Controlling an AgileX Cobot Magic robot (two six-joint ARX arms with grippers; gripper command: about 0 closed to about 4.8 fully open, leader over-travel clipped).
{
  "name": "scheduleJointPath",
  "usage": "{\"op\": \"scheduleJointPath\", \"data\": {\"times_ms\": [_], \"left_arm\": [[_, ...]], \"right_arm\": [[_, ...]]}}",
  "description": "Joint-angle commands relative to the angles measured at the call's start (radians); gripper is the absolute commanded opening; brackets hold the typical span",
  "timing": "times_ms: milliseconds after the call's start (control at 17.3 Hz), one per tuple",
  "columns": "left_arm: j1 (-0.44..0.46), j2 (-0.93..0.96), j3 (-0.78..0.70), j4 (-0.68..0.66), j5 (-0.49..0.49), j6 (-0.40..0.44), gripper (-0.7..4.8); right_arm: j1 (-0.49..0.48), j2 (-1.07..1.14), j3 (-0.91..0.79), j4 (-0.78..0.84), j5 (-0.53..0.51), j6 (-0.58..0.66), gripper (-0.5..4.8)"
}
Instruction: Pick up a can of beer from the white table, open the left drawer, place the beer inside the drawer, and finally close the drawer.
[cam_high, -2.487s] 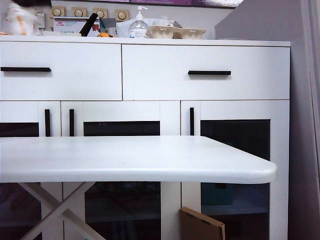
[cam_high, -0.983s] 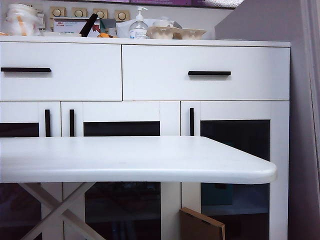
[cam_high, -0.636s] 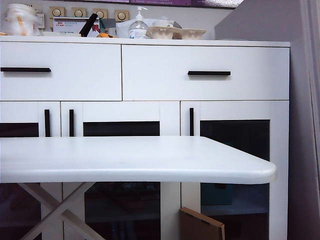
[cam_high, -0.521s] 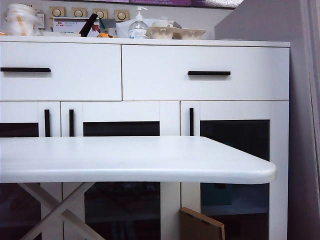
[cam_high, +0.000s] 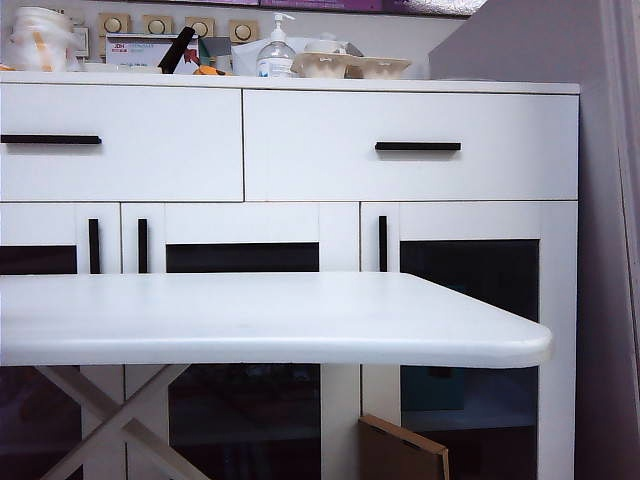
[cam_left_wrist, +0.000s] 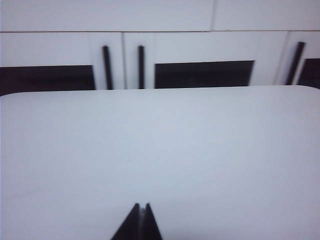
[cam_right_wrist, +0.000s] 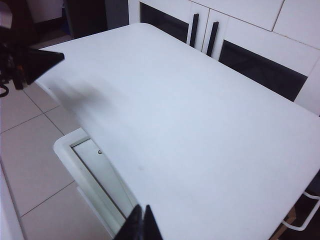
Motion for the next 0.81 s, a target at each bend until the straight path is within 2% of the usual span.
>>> {"op": "scheduleJointPath", "data": {"times_ms": [58, 636, 810], "left_arm": [[-0.026, 0.0, 0.001, 0.005, 0.002, 0.001, -0.05], [-0.025, 0.0, 0.001, 0.006, 0.007, 0.001, -0.05], [-0.025, 0.0, 0.002, 0.006, 0.008, 0.001, -0.05]], "right_arm": [[0.001, -0.001, 0.003, 0.013, -0.002, 0.001, -0.05], [0.001, -0.001, 0.001, 0.017, -0.001, 0.001, -0.05], [-0.055, -0.02, -0.077, 0.109, 0.116, 0.0, -0.05]]}}
